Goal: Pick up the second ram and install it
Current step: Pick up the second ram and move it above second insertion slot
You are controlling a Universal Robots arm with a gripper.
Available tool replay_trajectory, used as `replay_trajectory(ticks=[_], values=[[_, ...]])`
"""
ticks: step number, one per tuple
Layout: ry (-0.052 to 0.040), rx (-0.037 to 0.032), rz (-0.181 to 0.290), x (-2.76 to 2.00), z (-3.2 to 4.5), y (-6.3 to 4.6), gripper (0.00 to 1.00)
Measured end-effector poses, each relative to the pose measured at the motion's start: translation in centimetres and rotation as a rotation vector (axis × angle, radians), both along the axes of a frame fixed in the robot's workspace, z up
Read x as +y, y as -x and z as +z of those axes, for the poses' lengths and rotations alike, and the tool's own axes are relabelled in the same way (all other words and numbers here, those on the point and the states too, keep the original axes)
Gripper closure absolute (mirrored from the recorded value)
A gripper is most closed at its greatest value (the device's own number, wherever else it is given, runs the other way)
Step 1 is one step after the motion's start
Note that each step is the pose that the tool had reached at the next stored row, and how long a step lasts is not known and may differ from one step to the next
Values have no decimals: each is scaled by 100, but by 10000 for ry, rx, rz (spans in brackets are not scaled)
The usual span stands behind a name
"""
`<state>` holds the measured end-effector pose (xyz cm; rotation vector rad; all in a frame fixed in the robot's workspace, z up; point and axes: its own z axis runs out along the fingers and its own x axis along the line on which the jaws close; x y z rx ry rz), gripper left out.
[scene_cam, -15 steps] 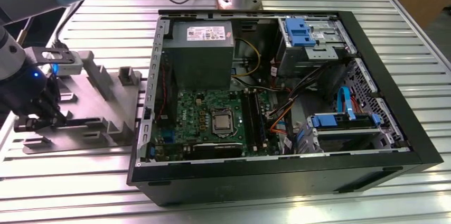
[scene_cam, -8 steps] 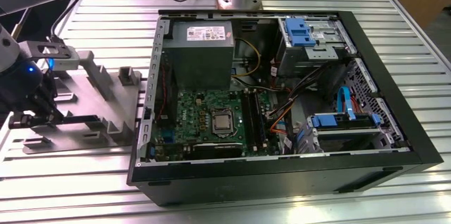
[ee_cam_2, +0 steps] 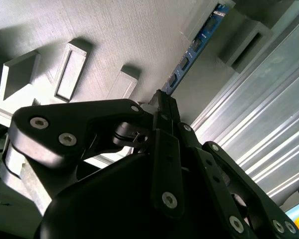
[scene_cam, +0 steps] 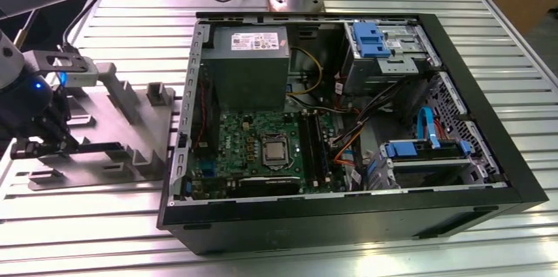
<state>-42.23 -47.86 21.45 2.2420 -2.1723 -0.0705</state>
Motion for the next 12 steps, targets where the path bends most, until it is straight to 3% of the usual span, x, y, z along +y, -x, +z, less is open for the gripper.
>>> replay_trajectory(ticks=[6,12], values=[[2,3,0,0,30,0,88],[1,1,0,0,170,0,88]])
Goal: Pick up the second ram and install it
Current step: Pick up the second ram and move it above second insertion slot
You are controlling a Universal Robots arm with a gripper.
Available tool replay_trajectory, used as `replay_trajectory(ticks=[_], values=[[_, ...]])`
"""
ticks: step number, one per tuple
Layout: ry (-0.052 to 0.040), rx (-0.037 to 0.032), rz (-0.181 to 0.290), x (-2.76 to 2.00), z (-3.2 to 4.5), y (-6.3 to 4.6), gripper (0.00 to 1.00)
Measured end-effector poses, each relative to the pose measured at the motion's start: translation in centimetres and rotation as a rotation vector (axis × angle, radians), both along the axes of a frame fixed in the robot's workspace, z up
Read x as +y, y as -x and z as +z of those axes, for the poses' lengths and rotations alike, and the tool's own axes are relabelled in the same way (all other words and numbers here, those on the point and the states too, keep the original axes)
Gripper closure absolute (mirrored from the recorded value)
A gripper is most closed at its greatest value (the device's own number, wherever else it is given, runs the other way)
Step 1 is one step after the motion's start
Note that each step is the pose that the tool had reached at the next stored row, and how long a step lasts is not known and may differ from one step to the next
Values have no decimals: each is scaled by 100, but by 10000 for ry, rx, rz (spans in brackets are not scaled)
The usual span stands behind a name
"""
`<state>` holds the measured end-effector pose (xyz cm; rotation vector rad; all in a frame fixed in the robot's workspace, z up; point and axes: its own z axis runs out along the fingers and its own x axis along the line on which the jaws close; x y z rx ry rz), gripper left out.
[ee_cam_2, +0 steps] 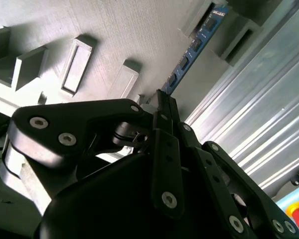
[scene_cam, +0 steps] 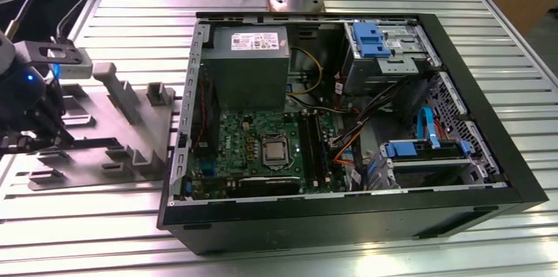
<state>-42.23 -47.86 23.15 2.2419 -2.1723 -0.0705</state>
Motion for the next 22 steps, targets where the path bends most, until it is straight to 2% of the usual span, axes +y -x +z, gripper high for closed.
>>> replay_trajectory(ticks=[4,22], values=[[0,1,-1,0,125,0,88],[21,0,0,16,826,0,88]])
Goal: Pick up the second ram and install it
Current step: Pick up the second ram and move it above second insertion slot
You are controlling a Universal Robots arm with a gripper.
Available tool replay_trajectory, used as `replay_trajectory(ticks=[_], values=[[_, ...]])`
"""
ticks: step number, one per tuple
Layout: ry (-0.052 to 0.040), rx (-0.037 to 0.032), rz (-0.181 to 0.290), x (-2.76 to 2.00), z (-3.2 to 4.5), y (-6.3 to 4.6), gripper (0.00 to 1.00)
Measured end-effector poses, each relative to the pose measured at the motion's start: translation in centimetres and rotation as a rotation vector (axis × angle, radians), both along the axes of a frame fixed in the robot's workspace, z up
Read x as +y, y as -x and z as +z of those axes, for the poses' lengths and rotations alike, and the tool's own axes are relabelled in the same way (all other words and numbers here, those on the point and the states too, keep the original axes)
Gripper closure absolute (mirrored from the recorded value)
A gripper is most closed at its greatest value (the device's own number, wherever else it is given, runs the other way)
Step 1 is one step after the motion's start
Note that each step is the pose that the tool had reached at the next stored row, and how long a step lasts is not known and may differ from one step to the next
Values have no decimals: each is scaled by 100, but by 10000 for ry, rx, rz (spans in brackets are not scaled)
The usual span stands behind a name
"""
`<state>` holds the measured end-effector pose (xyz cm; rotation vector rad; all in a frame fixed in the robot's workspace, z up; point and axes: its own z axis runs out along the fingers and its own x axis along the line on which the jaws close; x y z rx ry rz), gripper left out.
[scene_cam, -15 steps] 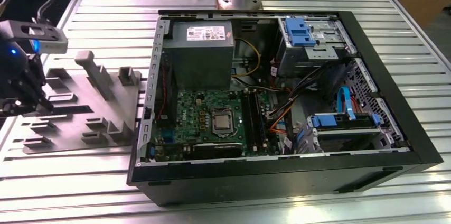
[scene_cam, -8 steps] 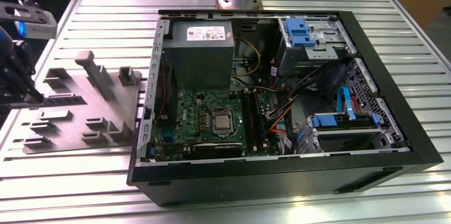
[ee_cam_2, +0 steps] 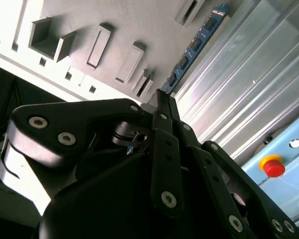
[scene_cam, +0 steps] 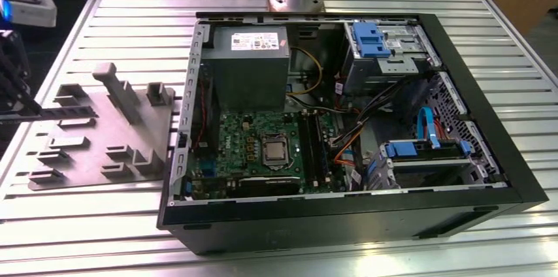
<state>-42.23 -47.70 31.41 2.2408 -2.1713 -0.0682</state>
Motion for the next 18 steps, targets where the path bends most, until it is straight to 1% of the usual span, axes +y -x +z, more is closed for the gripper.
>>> replay_trajectory(ticks=[5,9,18], values=[[10,-1,0,12,200,0,88],[12,-1,0,30,319,0,88],[47,-2,1,54,628,0,88]])
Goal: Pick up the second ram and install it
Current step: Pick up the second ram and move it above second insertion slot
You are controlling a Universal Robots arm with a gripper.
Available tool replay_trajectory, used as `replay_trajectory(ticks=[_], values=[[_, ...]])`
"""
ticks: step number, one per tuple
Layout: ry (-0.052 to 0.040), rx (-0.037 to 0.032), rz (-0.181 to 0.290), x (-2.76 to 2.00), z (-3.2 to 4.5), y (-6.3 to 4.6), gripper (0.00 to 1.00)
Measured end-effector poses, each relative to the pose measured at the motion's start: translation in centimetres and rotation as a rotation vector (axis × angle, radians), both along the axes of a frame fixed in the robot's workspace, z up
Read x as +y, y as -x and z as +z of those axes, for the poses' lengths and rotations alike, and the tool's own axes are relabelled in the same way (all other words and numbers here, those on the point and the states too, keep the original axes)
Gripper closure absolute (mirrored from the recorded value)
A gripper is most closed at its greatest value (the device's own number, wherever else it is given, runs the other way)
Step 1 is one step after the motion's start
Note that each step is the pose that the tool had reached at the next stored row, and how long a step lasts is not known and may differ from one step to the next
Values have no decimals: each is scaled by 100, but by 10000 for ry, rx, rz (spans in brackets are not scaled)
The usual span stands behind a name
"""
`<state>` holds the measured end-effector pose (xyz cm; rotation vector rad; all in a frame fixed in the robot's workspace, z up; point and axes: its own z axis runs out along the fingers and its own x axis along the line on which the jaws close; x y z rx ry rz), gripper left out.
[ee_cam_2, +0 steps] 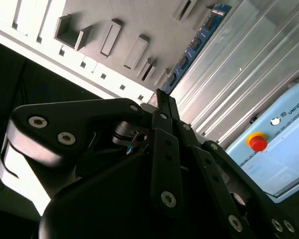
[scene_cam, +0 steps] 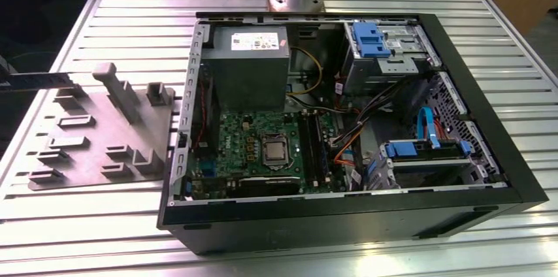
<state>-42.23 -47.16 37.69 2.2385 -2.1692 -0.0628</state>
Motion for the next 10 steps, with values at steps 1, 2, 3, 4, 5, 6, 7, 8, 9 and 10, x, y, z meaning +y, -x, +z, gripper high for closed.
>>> replay_trajectory(ticks=[1,2,3,4,5,6,7,8,9,10], values=[[4,0,0,1,31,0,88],[7,2,0,3,64,0,88],[9,2,0,4,94,0,88],[11,1,-1,5,118,1,88],[14,1,-1,6,142,0,88],[17,1,0,7,167,0,88],[19,1,0,7,192,0,88],[20,2,0,7,209,0,88],[18,-1,-1,8,209,1,88],[19,-1,-2,8,210,1,88]])
